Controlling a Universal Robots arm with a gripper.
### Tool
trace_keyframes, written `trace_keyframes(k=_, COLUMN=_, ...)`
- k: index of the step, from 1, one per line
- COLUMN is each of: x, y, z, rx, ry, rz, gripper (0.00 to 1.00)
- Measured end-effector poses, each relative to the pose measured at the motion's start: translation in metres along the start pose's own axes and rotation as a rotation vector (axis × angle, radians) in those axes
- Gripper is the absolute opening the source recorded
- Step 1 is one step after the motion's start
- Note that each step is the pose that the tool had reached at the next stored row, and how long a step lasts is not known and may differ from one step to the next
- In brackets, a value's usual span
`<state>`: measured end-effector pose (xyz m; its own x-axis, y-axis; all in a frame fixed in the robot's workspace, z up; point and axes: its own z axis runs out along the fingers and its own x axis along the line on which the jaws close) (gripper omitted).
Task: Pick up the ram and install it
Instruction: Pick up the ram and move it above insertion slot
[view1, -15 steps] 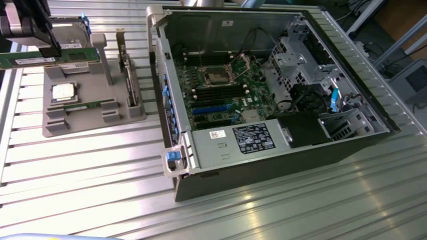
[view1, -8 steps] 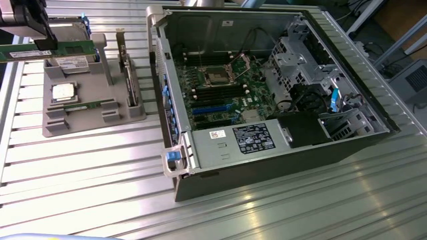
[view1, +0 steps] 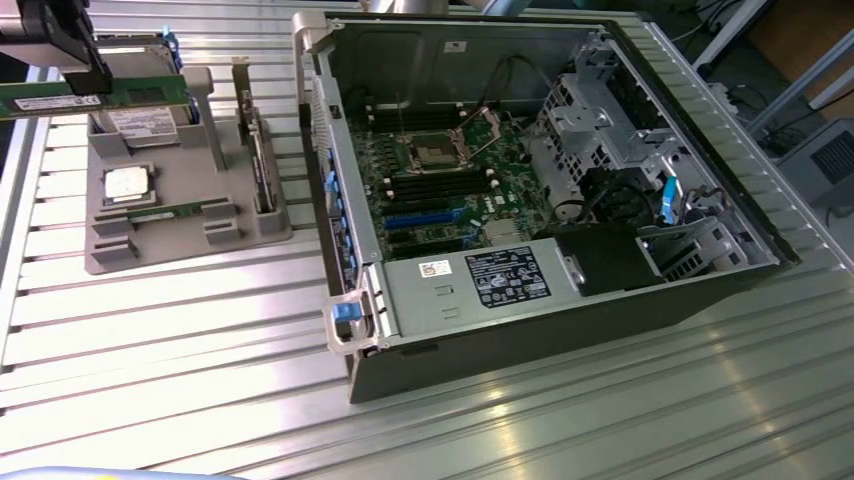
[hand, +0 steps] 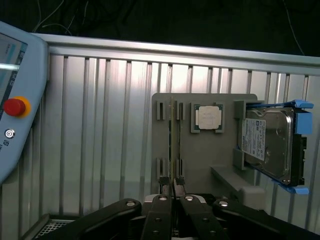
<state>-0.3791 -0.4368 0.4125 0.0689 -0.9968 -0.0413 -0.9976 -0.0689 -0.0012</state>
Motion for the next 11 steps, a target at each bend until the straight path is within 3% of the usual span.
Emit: trace_keyframes(k=11, x=0.001, y=-0.0144, z=-0.0001, rx=-0.0001, ry=0.0, rz=0.0, gripper=0.12)
